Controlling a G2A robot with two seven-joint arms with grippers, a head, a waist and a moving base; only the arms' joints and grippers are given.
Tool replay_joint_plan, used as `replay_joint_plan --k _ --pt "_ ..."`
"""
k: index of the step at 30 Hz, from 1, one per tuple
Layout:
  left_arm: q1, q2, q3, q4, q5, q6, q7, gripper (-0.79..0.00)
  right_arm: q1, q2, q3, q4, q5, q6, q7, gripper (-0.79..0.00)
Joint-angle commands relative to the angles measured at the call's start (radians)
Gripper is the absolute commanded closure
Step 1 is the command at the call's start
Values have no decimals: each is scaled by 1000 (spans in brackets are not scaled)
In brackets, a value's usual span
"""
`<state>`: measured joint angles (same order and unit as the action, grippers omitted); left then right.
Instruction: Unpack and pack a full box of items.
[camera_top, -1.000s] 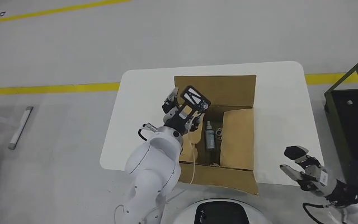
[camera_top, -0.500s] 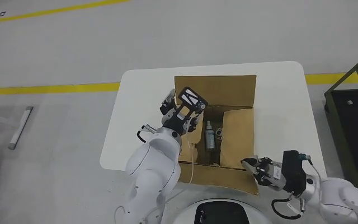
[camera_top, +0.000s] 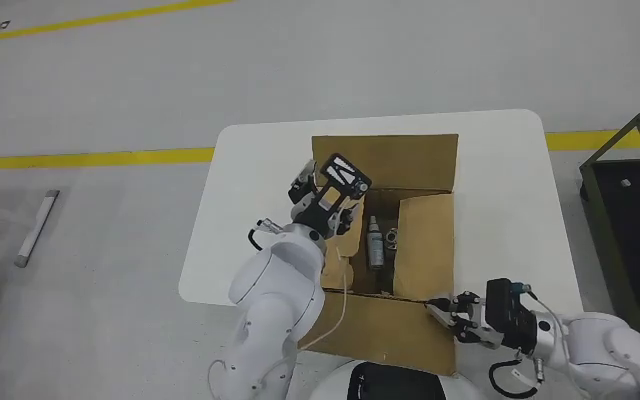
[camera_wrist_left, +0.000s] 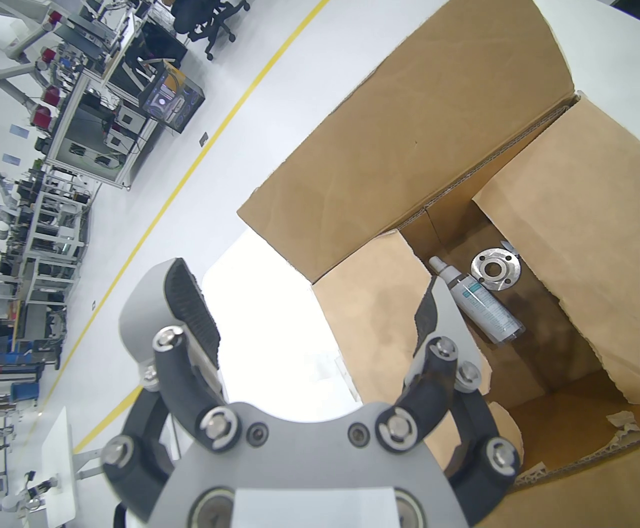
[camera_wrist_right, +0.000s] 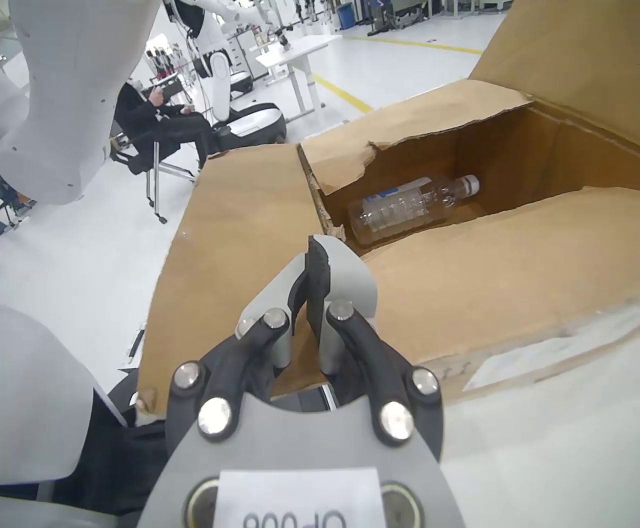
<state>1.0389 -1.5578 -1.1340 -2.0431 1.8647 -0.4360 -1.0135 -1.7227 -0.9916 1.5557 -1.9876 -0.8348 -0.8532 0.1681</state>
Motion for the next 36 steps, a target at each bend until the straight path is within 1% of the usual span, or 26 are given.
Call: replay_joint_plan --k 1,3,6,8,11,16,20,23,26,29,32,33,34,35,36 --pt "0 -2 10 8 -8 8 -11 -785 -15 -3 45 8 33 51 -83 0" --pt "4 -3 29 9 -24 6 -22 -785 -45 -5 98 10 45 106 -147 0" --pt "22 -5 61 18 -54 -1 -38 -785 -93 -9 168 1 37 187 -211 0" --pt "32 -4 84 34 -38 -18 -50 -785 -117 -12 195 -8 34 218 -241 0" --pt "42 -3 109 58 1 -14 -50 -785 -138 -17 206 -20 33 257 -259 0" --pt "55 -3 139 117 46 -6 -46 -785 -140 -24 179 -31 30 306 -263 0" --pt "60 -4 146 133 37 -10 -62 -785 -130 -28 152 -47 12 322 -254 0" --pt "54 1 160 160 116 -28 -54 -785 -119 -31 134 -52 -2 328 -245 0" --pt "64 5 166 183 162 -34 -28 -785 -107 -33 117 -55 -13 333 -237 0" --pt "69 10 159 204 218 -32 -2 -785 -98 -36 104 -51 -20 342 -230 0" --pt "73 12 151 205 242 -27 11 -785 -91 -37 96 -48 -24 343 -226 0" --pt "74 12 149 205 246 -25 15 -770 -90 -38 95 -48 -25 344 -224 0" --pt "75 12 148 205 248 -24 18 -603 -88 -39 93 -47 -24 343 -222 0" --pt "76 12 147 204 252 -24 20 -403 -85 -39 92 -47 -24 343 -220 0" --pt "76 12 145 204 255 -23 22 -311 -82 -40 91 -47 -23 344 -218 0"
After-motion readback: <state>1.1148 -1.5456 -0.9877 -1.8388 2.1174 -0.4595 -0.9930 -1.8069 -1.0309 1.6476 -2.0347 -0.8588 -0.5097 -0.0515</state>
